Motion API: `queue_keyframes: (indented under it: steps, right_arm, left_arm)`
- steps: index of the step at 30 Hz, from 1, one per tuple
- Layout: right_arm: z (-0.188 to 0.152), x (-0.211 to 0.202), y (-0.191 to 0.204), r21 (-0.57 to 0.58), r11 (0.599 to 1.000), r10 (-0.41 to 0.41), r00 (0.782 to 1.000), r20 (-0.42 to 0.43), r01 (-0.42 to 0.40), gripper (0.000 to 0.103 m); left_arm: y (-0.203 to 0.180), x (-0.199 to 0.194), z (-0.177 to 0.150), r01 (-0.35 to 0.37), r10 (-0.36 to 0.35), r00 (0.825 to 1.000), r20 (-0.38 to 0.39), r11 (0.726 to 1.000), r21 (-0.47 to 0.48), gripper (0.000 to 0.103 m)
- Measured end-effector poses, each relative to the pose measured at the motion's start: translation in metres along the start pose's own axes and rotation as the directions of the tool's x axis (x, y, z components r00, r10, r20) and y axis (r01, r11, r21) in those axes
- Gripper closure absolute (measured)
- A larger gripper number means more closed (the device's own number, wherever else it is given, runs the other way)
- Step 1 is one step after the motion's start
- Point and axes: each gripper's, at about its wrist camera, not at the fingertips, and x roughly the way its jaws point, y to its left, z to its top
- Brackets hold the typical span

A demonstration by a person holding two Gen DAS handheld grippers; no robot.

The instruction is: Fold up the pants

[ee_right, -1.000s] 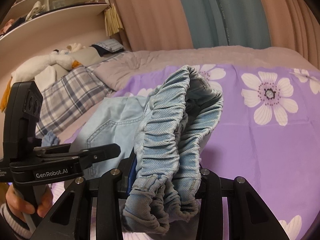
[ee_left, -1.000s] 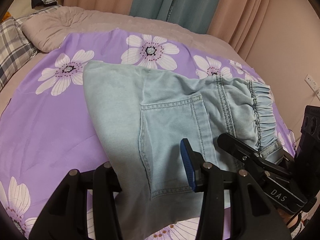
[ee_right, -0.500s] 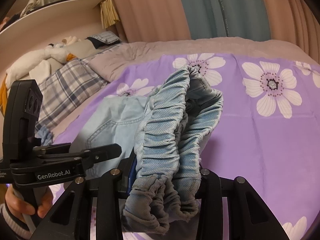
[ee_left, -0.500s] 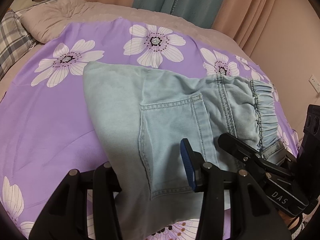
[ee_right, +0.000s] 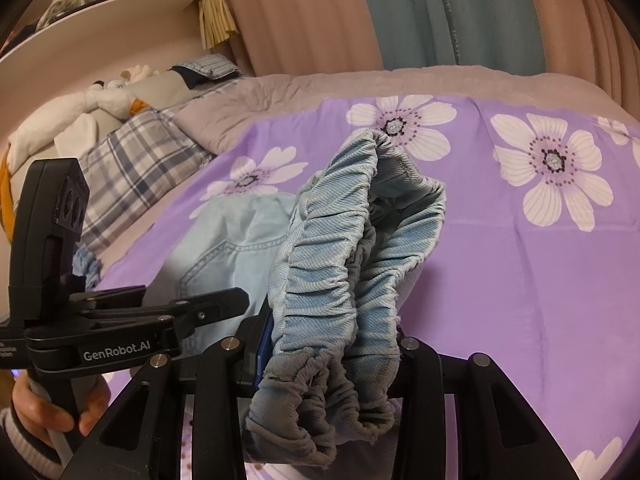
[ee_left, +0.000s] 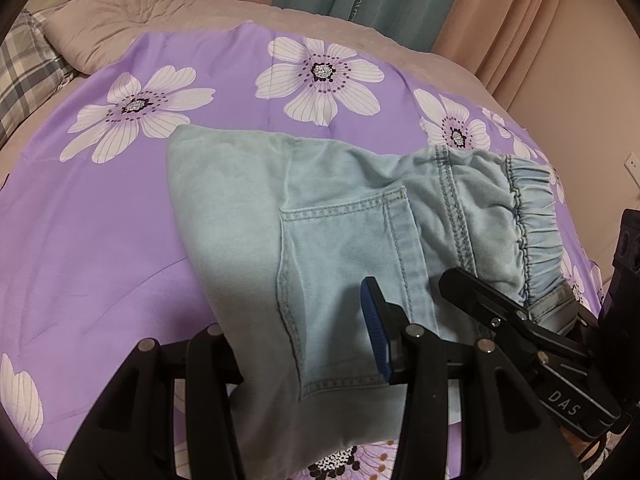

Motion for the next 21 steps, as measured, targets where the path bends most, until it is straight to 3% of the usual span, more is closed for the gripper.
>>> queue_keyframes:
  steps: [21]
  right_arm:
    - [-0.003, 0.010, -0.001, 0.004, 1.000, -0.002, 1.000, -0.028, 0.002, 0.063]
  left_arm:
    - [0.005, 0.012, 0.002, -0.013, 0.013, 0.999, -0.031, 1.000, -0.003, 0.059]
